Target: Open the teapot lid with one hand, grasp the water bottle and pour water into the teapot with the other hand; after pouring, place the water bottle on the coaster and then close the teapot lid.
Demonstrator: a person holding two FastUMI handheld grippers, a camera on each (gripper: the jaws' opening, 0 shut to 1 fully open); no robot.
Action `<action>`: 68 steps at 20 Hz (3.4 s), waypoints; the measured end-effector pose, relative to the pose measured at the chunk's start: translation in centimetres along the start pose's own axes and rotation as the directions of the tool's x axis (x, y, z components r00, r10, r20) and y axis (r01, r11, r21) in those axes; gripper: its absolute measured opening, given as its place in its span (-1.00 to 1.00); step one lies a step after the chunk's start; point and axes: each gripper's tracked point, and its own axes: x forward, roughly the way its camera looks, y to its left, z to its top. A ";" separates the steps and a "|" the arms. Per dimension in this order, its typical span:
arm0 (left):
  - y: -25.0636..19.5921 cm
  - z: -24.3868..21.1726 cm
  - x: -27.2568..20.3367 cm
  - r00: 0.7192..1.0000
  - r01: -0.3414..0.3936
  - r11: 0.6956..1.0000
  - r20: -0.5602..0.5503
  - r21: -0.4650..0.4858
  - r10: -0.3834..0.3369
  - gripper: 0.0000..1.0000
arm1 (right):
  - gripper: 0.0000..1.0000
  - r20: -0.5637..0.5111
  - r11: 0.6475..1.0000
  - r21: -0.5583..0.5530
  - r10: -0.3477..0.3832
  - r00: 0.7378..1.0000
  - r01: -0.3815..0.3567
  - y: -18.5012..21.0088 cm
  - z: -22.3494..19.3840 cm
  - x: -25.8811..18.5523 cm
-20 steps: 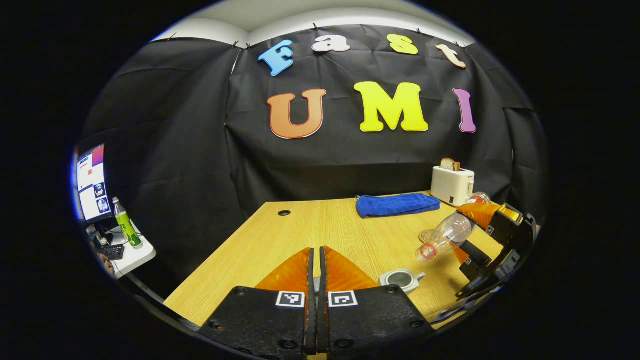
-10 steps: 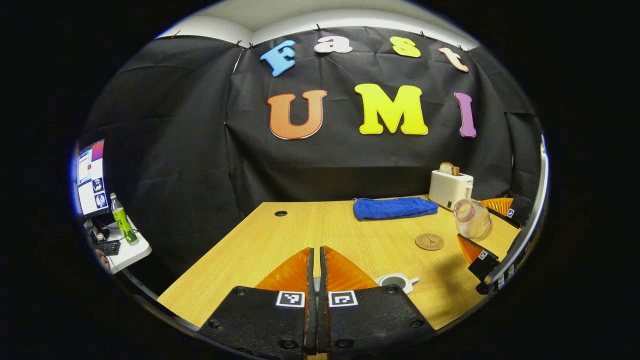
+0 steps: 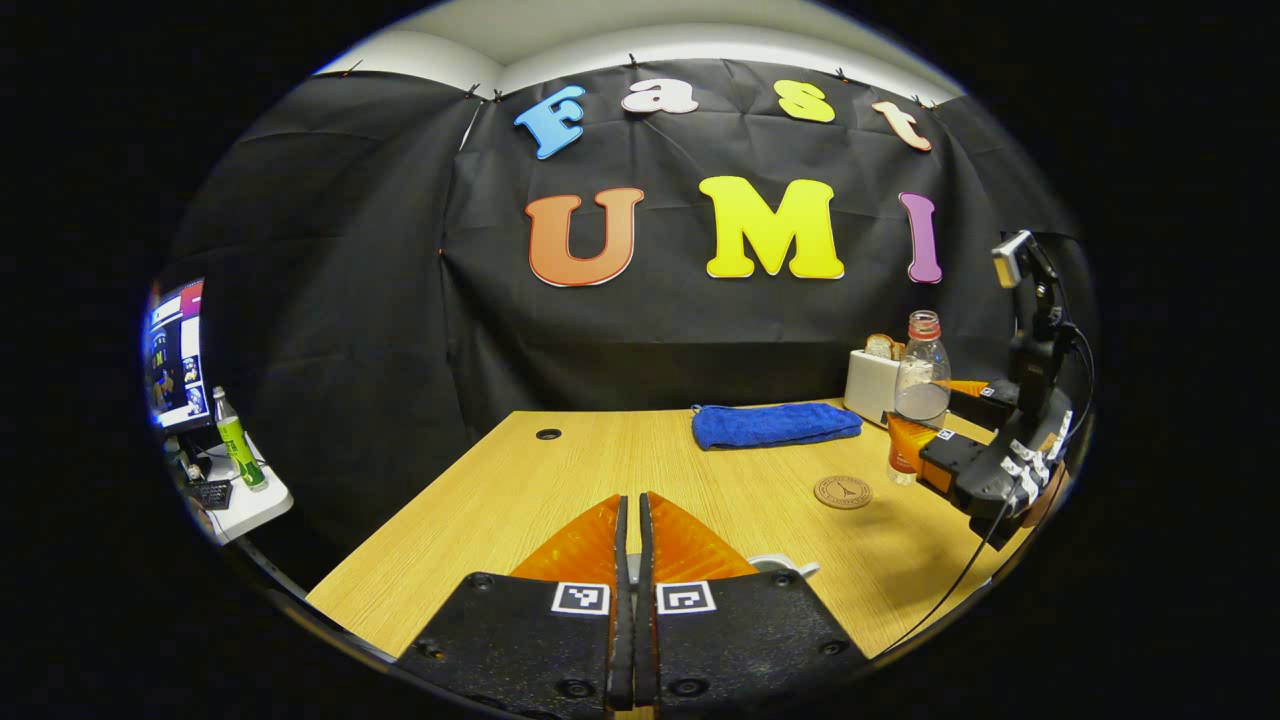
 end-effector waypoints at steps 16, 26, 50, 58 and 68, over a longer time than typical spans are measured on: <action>0.3 -2.8 2.0 0.997 -0.027 0.999 -0.075 0.040 0.030 -0.94 | 0.55 -0.115 0.957 0.285 0.085 0.990 -0.049 1.8 -5.6 8.4; -0.4 -2.4 1.8 0.998 -0.019 0.998 -0.066 0.060 0.023 -0.93 | 0.96 -0.165 0.952 0.295 0.133 0.977 -0.080 1.7 -6.7 7.3; -11.4 -3.4 3.8 0.971 0.235 0.970 -0.042 -0.062 -0.237 -0.89 | 0.97 0.006 0.999 -0.007 -0.037 0.999 0.037 -2.0 -3.3 -9.6; -9.3 -7.4 6.5 0.973 0.153 0.975 -0.148 -0.159 -0.177 -0.89 | 0.91 0.019 0.994 -0.016 -0.111 0.994 0.112 -6.3 -4.1 -10.9; -10.0 -6.5 7.4 0.983 0.152 0.973 -0.073 -0.175 -0.167 -0.87 | 0.91 -0.020 0.996 0.052 -0.071 0.997 0.072 -6.9 -5.8 -10.1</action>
